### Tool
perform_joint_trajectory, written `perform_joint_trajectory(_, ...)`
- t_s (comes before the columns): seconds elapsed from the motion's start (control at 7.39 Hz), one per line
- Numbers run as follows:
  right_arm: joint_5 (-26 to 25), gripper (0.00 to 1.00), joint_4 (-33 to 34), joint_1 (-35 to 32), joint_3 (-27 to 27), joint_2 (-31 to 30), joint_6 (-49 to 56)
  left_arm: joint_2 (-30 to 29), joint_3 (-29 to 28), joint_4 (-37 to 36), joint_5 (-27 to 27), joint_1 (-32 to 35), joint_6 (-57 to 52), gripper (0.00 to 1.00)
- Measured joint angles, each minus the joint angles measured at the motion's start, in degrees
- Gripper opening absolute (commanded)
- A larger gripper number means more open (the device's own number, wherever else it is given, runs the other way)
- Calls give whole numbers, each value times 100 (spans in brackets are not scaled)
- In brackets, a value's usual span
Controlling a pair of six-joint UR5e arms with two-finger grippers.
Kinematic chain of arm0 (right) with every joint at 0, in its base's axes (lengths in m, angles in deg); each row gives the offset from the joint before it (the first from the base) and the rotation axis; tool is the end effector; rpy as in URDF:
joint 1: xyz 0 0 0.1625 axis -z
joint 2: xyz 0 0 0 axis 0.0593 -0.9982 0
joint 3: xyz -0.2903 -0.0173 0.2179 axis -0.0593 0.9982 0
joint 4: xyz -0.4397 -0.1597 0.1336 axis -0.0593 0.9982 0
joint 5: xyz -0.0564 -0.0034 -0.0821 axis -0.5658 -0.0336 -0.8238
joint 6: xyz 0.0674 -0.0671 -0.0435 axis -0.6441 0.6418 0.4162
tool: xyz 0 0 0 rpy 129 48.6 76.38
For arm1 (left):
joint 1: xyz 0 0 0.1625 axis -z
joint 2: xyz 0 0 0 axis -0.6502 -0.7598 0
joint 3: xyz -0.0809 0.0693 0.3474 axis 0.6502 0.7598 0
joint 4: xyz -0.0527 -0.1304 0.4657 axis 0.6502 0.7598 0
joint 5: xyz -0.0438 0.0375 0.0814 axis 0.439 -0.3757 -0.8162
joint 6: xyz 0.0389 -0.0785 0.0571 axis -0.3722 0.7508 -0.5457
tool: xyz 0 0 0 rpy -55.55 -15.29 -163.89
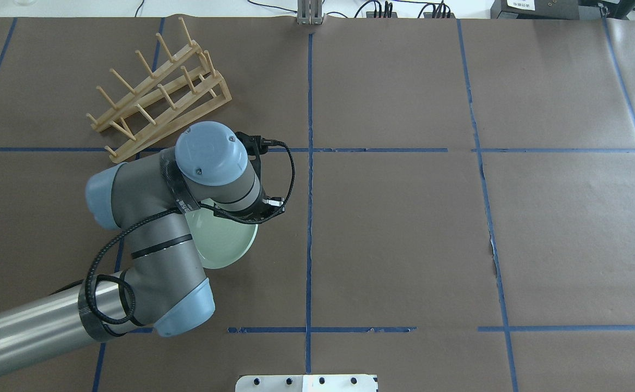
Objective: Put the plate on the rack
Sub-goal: 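Lift the plate with the left gripper toward the wooden rack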
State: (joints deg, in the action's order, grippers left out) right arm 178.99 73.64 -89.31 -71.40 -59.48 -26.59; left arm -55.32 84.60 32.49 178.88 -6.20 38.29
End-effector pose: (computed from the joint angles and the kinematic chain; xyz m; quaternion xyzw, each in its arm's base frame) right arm 0.0882 -0.5132 0.6502 -0.0302 -0.3581 0.0092 0.9331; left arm 0.4644 -0.4396 0.0572 0.0533 0.4167 -0.0487 0.9062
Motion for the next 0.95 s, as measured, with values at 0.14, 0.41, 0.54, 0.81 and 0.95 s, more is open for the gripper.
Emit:
perform_joint_trajectory(0.14, 0, 100, 0, -1, 0, 0, 0, -99, 364, -367, 11, 445, -164, 0)
perform_joint_trajectory(0.41, 0, 100, 0, -1, 0, 0, 0, -464, 731, -1033, 345, 1422, -671, 0)
perform_joint_trajectory(0.54, 0, 100, 0, 1, 0, 0, 1, -568, 788, -1137, 614, 1878, -862, 0)
perform_joint_trajectory(0.81, 0, 100, 0, 4, 0, 0, 2, -550, 796, -681, 1089, 2455, -919, 0)
perform_joint_trajectory(0.95, 0, 100, 0, 4, 1, 0, 1, -394, 765, -33, 1284, 2690, -714, 0)
